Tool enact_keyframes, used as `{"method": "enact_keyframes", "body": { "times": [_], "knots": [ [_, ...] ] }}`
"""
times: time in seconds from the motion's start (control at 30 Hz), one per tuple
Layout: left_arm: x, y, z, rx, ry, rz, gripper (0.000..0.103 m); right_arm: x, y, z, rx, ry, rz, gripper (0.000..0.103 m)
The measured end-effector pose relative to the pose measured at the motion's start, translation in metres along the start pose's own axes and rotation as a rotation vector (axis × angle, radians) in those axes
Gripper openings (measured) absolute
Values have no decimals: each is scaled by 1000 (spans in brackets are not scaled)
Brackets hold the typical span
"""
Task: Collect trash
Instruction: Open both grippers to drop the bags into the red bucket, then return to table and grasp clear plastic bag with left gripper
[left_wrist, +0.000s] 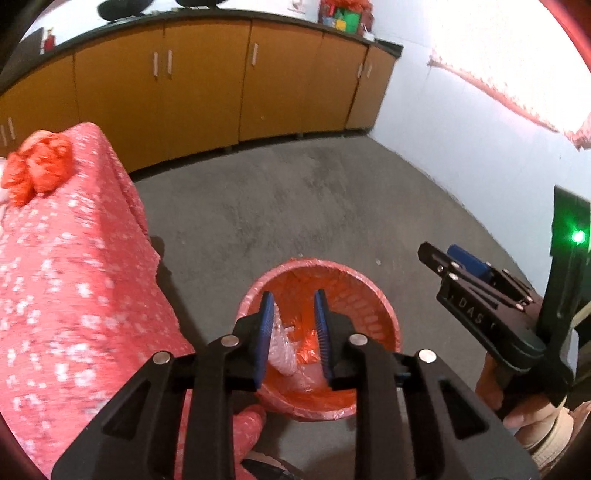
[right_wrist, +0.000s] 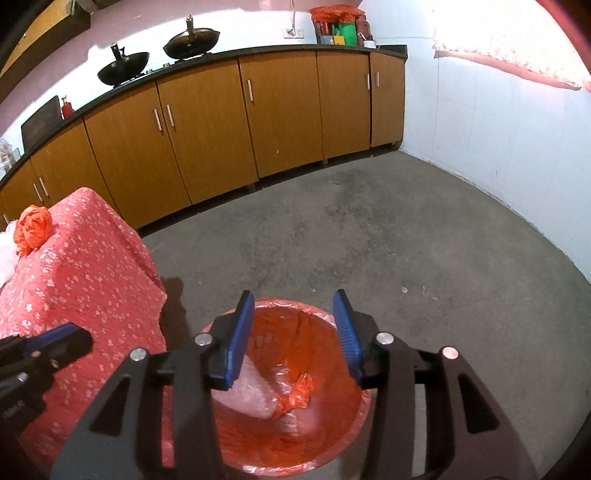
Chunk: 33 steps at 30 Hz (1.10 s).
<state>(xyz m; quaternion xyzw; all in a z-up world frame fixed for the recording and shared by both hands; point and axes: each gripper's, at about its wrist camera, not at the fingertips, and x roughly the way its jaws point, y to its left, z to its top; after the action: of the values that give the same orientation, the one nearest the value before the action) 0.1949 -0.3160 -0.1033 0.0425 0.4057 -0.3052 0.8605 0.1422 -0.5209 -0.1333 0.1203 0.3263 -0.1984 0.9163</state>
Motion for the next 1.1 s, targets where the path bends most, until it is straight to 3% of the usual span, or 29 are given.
{"method": "enact_keyframes", "body": {
  "times": [0.3, 0.67, 0.83, 1.1],
  "knots": [
    [-68, 40, -1, -29, -132, 87, 31, -41, 51, 22, -59, -80, 98, 48],
    [-163, 136, -24, -104, -277, 315, 42, -87, 158, 35, -176, -156, 284, 50],
    [-188, 177, -39, -165, -297, 385, 46, -97, 204, 31, -219, -157, 353, 50],
    [-192, 207, -64, -171, -276, 413, 53, -102, 250, 19, -278, -134, 405, 50]
  ]
}}
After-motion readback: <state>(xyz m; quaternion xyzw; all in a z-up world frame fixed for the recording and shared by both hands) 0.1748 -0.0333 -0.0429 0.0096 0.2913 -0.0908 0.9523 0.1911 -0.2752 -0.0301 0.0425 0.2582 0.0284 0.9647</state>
